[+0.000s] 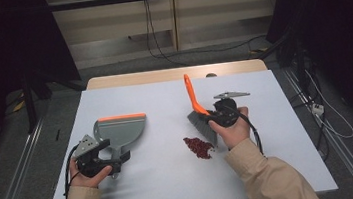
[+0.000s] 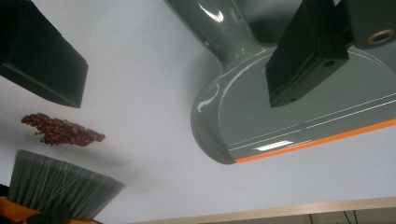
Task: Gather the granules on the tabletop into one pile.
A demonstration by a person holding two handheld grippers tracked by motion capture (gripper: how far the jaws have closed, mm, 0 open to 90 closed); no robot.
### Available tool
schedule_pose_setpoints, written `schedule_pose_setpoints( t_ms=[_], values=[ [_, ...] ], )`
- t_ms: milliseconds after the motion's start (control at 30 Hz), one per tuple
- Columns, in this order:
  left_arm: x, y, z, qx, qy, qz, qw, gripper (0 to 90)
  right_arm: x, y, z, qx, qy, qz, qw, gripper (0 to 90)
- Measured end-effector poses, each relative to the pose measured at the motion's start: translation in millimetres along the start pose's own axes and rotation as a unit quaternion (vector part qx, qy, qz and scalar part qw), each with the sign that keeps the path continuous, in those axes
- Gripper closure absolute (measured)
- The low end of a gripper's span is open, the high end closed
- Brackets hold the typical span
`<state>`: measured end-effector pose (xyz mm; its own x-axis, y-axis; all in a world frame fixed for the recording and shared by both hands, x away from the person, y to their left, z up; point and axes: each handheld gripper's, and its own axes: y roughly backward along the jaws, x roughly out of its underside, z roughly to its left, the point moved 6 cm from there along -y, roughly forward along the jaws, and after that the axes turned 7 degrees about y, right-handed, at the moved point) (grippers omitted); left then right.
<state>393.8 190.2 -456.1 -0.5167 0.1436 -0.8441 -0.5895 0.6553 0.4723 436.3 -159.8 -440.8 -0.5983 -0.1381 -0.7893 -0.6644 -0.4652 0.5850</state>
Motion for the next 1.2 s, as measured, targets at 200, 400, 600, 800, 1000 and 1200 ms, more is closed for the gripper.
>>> schedule_pose_setpoints(
  t_ms=[200, 400, 600, 800, 1000, 1200],
  values=[
    [0.8, -1.0, 0.5, -0.001, 0.003, -0.001, 1.0, 5.4, 18.7, 12.5, -23.0, 0.055, 0.022, 0.007, 0.9982, 71.4],
    [0.5, -3.2, -1.0, 0.002, 0.001, 0.002, 1.0, 5.4, 28.5, 7.8, -13.3, 0.066, 0.045, -0.005, 0.9968, 71.4],
    [0.6, -3.8, -1.5, 0.003, 0.0, 0.001, 1.0, 5.4, 26.1, -5.2, 13.3, 0.059, 0.067, -0.01, 0.996, 71.4],
    [1.2, -3.9, -1.0, 0.004, 0.0, 0.002, 1.0, 5.4, 20.7, -12.5, 19.9, 0.05, 0.064, -0.019, 0.9965, 71.4],
    [1.8, -4.3, -0.6, 0.004, 0.0, 0.003, 1.0, 5.4, 16.0, -0.5, 14.5, 0.051, 0.049, -0.031, 0.997, 71.4],
    [1.1, -3.3, -2.0, 0.005, 0.001, -0.001, 1.0, 5.4, 24.7, 6.9, 12.0, 0.066, 0.064, -0.022, 0.9955, 71.4]
  ],
)
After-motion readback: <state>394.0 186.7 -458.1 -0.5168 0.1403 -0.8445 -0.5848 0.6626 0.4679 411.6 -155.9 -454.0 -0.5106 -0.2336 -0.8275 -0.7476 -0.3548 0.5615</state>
